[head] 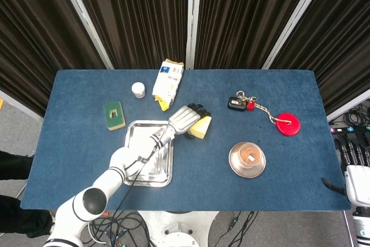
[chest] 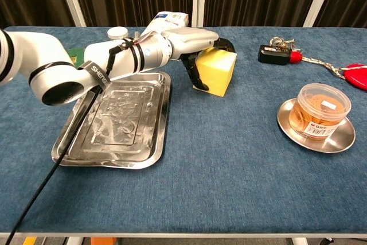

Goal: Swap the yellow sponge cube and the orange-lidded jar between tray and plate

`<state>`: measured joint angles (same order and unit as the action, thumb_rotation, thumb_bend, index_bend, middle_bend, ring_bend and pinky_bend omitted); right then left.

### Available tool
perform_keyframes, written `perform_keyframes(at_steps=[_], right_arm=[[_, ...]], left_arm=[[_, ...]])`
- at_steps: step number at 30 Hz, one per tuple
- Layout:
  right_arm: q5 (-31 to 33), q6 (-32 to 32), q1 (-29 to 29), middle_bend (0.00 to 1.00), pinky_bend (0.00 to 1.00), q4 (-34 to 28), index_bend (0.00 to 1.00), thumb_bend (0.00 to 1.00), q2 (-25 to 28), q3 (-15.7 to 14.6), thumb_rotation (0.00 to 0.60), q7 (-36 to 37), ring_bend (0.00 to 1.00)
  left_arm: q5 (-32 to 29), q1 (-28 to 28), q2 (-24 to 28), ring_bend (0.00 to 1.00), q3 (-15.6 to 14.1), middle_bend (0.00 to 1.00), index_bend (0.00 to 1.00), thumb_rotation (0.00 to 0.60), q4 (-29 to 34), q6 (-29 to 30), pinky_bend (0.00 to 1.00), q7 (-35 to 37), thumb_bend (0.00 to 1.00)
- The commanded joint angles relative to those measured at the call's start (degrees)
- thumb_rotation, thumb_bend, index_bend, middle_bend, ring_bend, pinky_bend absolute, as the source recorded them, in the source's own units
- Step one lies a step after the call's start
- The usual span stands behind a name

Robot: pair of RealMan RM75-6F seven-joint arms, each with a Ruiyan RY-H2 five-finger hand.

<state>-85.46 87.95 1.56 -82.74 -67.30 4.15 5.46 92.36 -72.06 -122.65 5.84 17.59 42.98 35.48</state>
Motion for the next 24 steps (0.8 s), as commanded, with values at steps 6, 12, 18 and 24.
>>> perform_keyframes(at_steps=[6, 12, 18, 24], right_arm=[[-0.8, -0.7, 0.6, 0.0, 0.0, -0.7, 0.0, 0.0, -0.1, -0.3, 0.6, -0.9, 0.0], [-2.1, -3.4, 2.9, 0.0, 0.0, -3.3, 0.0, 0.0, 0.4, -0.4, 0.6, -4.7, 0.0], [-2.4, -8.1, 6.8, 0.0, 0.0, -6.6, 0.0, 0.0, 0.4, 0.5, 0.6, -11.2, 0.0], [0.5, -17.3, 12.1, 0.0, 0.0, -11.4, 0.0, 0.0, 0.0, 1.2, 0.6, -16.8, 0.0]], left_arm=[[-0.2, 1.5, 5.7, 0.03, -1.3, 0.05, 0.08, 0.6, 4.0, 3.8, 0.16, -1.8, 0.05], [-2.3, 7.8, 18.7, 0.02, -1.2, 0.05, 0.08, 0.6, 21.7, 8.6, 0.16, -10.1, 0.05], [-11.6, 19.5, 35.4, 0.02, -1.5, 0.06, 0.08, 0.6, 48.4, 11.9, 0.17, -32.5, 0.05], [-19.9, 29.4, 44.7, 0.02, -3.0, 0.09, 0.08, 0.6, 63.0, 18.2, 0.17, -43.7, 0.05]])
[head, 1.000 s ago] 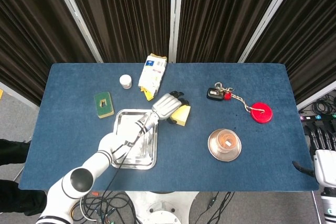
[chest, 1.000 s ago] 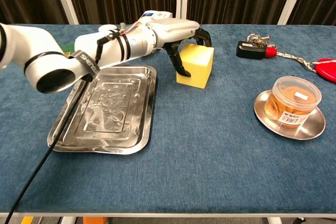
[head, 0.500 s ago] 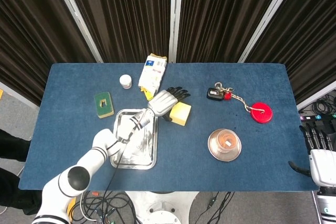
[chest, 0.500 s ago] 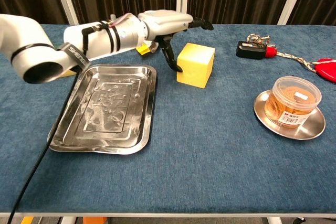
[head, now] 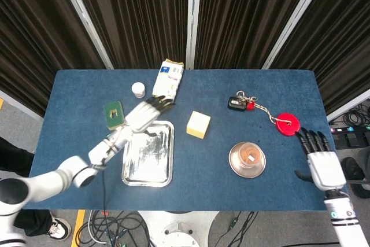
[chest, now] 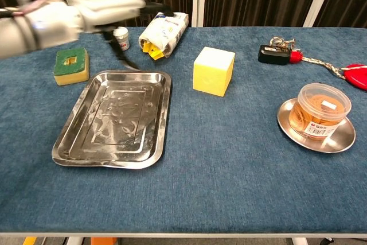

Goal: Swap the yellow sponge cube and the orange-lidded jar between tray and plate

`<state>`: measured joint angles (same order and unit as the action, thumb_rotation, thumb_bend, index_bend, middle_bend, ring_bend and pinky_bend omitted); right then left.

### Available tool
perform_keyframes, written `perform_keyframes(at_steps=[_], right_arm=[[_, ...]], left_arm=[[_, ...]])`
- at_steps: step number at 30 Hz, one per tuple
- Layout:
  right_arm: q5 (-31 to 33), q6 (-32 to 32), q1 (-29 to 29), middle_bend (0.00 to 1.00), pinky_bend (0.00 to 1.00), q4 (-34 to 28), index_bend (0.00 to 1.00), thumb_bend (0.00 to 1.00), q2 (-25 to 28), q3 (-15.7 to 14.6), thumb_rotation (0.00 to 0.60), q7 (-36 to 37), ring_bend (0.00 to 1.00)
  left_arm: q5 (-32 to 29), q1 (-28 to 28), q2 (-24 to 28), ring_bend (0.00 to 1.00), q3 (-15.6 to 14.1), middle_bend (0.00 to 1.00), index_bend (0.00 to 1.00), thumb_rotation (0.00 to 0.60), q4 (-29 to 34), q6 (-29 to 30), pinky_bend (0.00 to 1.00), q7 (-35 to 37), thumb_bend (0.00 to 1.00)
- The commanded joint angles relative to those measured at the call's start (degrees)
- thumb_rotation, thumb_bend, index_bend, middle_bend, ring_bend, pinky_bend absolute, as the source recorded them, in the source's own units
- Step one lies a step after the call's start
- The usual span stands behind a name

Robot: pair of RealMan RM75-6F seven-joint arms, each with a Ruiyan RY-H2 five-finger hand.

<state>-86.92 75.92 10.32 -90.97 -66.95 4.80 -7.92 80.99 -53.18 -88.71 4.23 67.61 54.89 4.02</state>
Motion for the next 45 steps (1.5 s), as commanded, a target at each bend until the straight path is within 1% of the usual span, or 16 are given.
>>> perform_keyframes(at_steps=[1, 5, 12, 15, 19, 22, 25, 27, 30, 32, 35, 40, 43, 45], right_arm=[[2.6, -6.5, 4.1, 0.0, 0.0, -3.7, 0.0, 0.0, -0.7, 0.7, 0.6, -4.3, 0.0], [5.8, -11.0, 6.9, 0.0, 0.0, -5.0, 0.0, 0.0, -2.2, 1.2, 0.6, -8.7, 0.0], [10.3, -17.0, 11.3, 0.0, 0.0, -6.8, 0.0, 0.0, -4.8, 1.4, 0.6, -14.1, 0.0], [11.6, -18.4, 12.8, 0.0, 0.0, -6.8, 0.0, 0.0, -6.1, 1.5, 0.6, -16.0, 0.0], [14.1, -19.5, 14.3, 0.01, 0.01, -7.0, 0.0, 0.0, -7.4, 1.4, 0.6, -18.8, 0.0], [16.3, -19.8, 15.0, 0.04, 0.08, -7.1, 0.0, 0.0, -8.1, 1.3, 0.6, -20.9, 0.0], [18.5, -20.0, 15.6, 0.07, 0.18, -6.8, 0.0, 0.0, -8.9, 1.1, 0.6, -22.3, 0.01], [19.4, -19.7, 15.9, 0.08, 0.26, -6.2, 0.0, 0.01, -9.8, 1.0, 0.6, -22.7, 0.05], [19.8, -19.4, 16.1, 0.14, 0.39, -5.6, 0.01, 0.08, -10.8, 0.7, 0.6, -22.0, 0.14], [19.4, -18.6, 16.1, 0.18, 0.45, -5.1, 0.04, 0.11, -11.3, 0.6, 0.6, -21.9, 0.2], [18.4, -17.3, 16.1, 0.26, 0.52, -4.6, 0.15, 0.14, -11.8, 0.5, 0.6, -21.6, 0.28], [16.4, -15.5, 15.9, 0.38, 0.57, -5.8, 0.32, 0.19, -11.7, 0.0, 0.6, -20.4, 0.38], [14.9, -14.8, 16.1, 0.42, 0.6, -7.8, 0.37, 0.21, -10.5, 0.1, 0.6, -19.5, 0.42], [13.7, -14.2, 16.5, 0.42, 0.61, -9.5, 0.38, 0.21, -9.7, 0.4, 0.6, -19.5, 0.43]], left_arm=[[-9.0, 11.4, 11.3, 0.02, -1.8, 0.09, 0.08, 0.6, 13.9, 6.7, 0.17, -12.5, 0.05], [-8.5, 14.9, 12.9, 0.02, -2.9, 0.09, 0.08, 0.6, 16.1, 9.4, 0.17, -12.1, 0.04], [-4.8, 20.6, 13.8, 0.02, -4.2, 0.1, 0.08, 0.6, 19.1, 16.5, 0.17, -11.4, 0.04], [-3.7, 22.5, 13.8, 0.02, -4.4, 0.1, 0.08, 0.6, 20.0, 18.8, 0.17, -11.2, 0.04], [-2.4, 24.0, 14.0, 0.02, -4.4, 0.1, 0.08, 0.6, 20.6, 20.2, 0.17, -11.1, 0.04], [-2.0, 24.7, 14.2, 0.02, -4.1, 0.1, 0.08, 0.6, 20.7, 20.5, 0.17, -10.6, 0.04], [-1.7, 25.2, 14.3, 0.02, -3.9, 0.1, 0.09, 0.6, 20.6, 20.3, 0.17, -10.1, 0.04], [-1.6, 25.7, 14.4, 0.02, -3.8, 0.1, 0.09, 0.6, 20.6, 20.2, 0.17, -9.8, 0.04], [-1.3, 26.5, 14.6, 0.02, -3.6, 0.1, 0.09, 0.6, 20.7, 20.6, 0.17, -9.5, 0.04], [-1.1, 27.1, 14.8, 0.02, -3.6, 0.1, 0.09, 0.6, 20.8, 21.0, 0.17, -9.5, 0.04], [-0.7, 27.9, 15.3, 0.02, -3.5, 0.1, 0.09, 0.6, 21.3, 21.6, 0.17, -9.7, 0.04], [-0.4, 29.5, 15.9, 0.02, -3.3, 0.11, 0.1, 0.6, 22.3, 22.6, 0.17, -9.8, 0.04], [-0.2, 30.7, 16.3, 0.02, -3.4, 0.11, 0.1, 0.6, 22.6, 23.5, 0.17, -9.6, 0.04], [-0.1, 31.6, 16.7, 0.02, -3.4, 0.11, 0.1, 0.6, 22.8, 24.4, 0.17, -9.5, 0.04]])
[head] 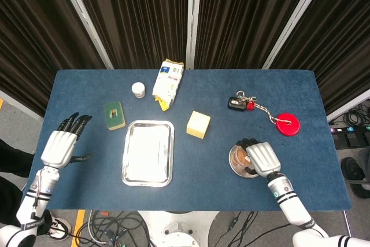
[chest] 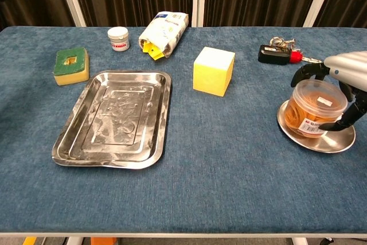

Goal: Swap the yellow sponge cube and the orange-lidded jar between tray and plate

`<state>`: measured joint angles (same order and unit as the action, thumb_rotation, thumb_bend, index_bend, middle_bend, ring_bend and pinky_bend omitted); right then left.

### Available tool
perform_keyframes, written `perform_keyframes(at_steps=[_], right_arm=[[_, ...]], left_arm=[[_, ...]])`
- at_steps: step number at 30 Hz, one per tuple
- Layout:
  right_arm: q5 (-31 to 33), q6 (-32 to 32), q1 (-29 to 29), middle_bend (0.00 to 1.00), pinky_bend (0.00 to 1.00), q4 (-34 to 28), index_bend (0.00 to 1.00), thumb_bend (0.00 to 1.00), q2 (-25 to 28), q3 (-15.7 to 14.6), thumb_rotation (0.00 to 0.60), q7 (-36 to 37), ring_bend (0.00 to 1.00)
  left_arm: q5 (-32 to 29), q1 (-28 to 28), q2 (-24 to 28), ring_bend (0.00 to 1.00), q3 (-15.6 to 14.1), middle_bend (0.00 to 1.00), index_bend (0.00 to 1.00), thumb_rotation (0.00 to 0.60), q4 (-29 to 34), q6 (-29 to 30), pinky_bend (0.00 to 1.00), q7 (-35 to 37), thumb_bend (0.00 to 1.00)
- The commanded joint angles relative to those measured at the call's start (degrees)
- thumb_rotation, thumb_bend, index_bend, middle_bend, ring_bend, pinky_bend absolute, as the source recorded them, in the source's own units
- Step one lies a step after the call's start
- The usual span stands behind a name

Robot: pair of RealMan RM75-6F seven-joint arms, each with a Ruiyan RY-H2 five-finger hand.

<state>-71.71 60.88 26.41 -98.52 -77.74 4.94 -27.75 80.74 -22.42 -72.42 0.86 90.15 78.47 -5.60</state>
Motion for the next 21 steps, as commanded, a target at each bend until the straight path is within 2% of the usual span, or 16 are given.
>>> perform_keyframes(at_steps=[1, 5, 8, 15, 21], right_arm=[[-2.1, 1.0, 0.6, 0.42, 0.61, -2.7, 0.38, 0.21, 1.3, 0.5, 0.6, 0.4, 0.43], [-3.8, 0.4, 2.7, 0.43, 0.61, -4.3, 0.38, 0.21, 0.8, 1.6, 0.6, -0.4, 0.43], [-2.6, -1.6, 4.9, 0.43, 0.61, -4.1, 0.38, 0.21, -1.7, 2.5, 0.6, -1.5, 0.43], [1.1, -5.2, 9.9, 0.43, 0.61, 0.3, 0.39, 0.21, -9.9, 3.7, 0.6, -4.5, 0.43], [3.1, -6.5, 12.8, 0.43, 0.61, 4.6, 0.39, 0.21, -15.8, 4.0, 0.6, -6.5, 0.43]], left_arm=[[0.3, 1.3, 0.6, 0.02, -0.1, 0.11, 0.1, 0.6, 0.3, 1.3, 0.17, 0.1, 0.04], [0.6, 3.3, 1.6, 0.02, -0.4, 0.11, 0.1, 0.6, 1.0, 3.1, 0.17, 0.3, 0.04], [0.8, 4.6, 2.3, 0.02, -0.7, 0.12, 0.1, 0.6, 1.6, 3.9, 0.17, 0.1, 0.04], [1.0, 7.0, 3.3, 0.02, -1.3, 0.12, 0.1, 0.6, 2.3, 4.5, 0.17, -0.4, 0.04], [0.9, 7.6, 3.0, 0.02, 0.0, 0.12, 0.1, 0.6, 1.8, 4.9, 0.17, 0.6, 0.04]])
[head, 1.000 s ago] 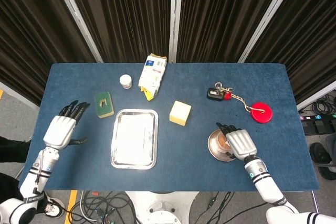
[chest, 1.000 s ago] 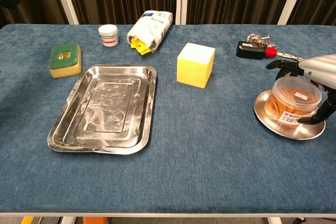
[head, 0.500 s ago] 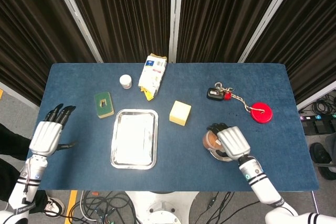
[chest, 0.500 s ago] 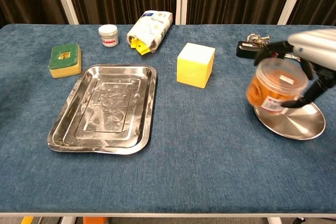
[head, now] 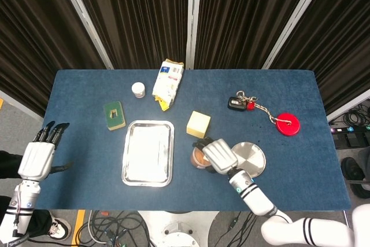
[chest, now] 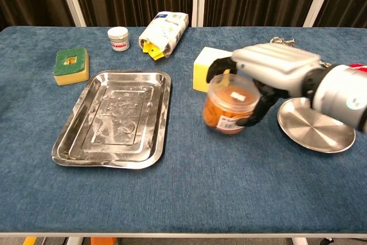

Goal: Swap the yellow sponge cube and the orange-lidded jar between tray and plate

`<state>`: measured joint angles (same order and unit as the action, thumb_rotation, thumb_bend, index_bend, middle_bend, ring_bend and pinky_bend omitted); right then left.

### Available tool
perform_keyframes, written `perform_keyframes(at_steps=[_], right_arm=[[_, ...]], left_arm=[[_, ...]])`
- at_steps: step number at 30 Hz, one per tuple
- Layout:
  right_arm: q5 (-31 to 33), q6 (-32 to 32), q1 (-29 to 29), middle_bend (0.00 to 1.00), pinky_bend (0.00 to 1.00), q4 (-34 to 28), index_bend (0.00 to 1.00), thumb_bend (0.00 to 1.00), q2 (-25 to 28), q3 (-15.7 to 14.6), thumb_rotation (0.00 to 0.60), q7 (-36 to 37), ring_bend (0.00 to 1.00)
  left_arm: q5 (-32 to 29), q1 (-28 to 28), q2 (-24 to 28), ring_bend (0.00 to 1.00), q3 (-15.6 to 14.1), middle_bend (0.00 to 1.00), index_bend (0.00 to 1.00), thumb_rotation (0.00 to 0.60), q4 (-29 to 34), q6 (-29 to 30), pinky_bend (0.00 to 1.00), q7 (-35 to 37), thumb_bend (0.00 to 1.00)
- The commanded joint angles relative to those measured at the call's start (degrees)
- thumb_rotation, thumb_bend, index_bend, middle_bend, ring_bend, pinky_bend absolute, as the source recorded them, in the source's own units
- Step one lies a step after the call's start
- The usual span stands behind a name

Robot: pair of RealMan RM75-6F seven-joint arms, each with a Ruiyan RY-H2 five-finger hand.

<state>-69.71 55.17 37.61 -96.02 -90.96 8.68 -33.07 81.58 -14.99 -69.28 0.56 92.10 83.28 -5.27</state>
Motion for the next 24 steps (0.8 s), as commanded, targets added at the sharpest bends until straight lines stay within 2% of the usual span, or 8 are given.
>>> perform_keyframes(at_steps=[1, 7, 10, 12, 15, 21, 24], right_arm=[[1.2, -0.9, 2.0, 0.43, 0.61, 2.5, 0.39, 0.21, -3.2, 0.2, 0.6, -1.4, 0.43], [2.0, -1.9, 3.4, 0.41, 0.59, 4.1, 0.35, 0.19, -5.4, -0.6, 0.6, -1.4, 0.41], [2.8, -3.0, 3.9, 0.27, 0.43, 3.2, 0.18, 0.12, -4.4, -1.0, 0.6, -1.3, 0.25], [2.9, -3.0, 4.1, 0.13, 0.24, 2.2, 0.03, 0.05, -3.5, -0.9, 0.6, -0.6, 0.07], [1.7, -2.3, 4.0, 0.03, 0.08, 0.8, 0.0, 0.0, -2.3, -0.7, 0.6, 1.0, 0.0], [-0.6, 0.3, 3.5, 0.01, 0.06, -4.8, 0.0, 0.0, 2.8, 0.4, 0.6, 2.8, 0.0], [-0.7, 3.1, 2.8, 0.01, 0.06, -6.5, 0.0, 0.0, 5.2, 1.8, 0.6, 3.1, 0.0]], left_arm=[[0.1, 0.2, -0.1, 0.02, 0.4, 0.12, 0.1, 0.6, -0.3, 0.0, 0.17, 0.3, 0.04], [0.3, 0.8, -0.1, 0.02, 0.7, 0.12, 0.1, 0.6, -0.8, -0.4, 0.17, 0.9, 0.04], [0.5, 1.0, 0.0, 0.02, 0.9, 0.12, 0.1, 0.6, -0.9, -0.5, 0.17, 1.2, 0.04], [0.7, 1.1, 0.0, 0.02, 1.1, 0.12, 0.1, 0.6, -0.9, -0.6, 0.17, 1.3, 0.04], [1.0, 1.1, 0.0, 0.02, 1.3, 0.12, 0.1, 0.6, -0.9, -0.8, 0.17, 1.6, 0.04], [1.3, 1.5, 0.1, 0.02, 1.7, 0.12, 0.1, 0.6, -0.9, -0.8, 0.17, 2.1, 0.04], [1.6, 1.8, 0.1, 0.02, 1.6, 0.12, 0.1, 0.6, -1.1, -0.8, 0.17, 2.2, 0.04]])
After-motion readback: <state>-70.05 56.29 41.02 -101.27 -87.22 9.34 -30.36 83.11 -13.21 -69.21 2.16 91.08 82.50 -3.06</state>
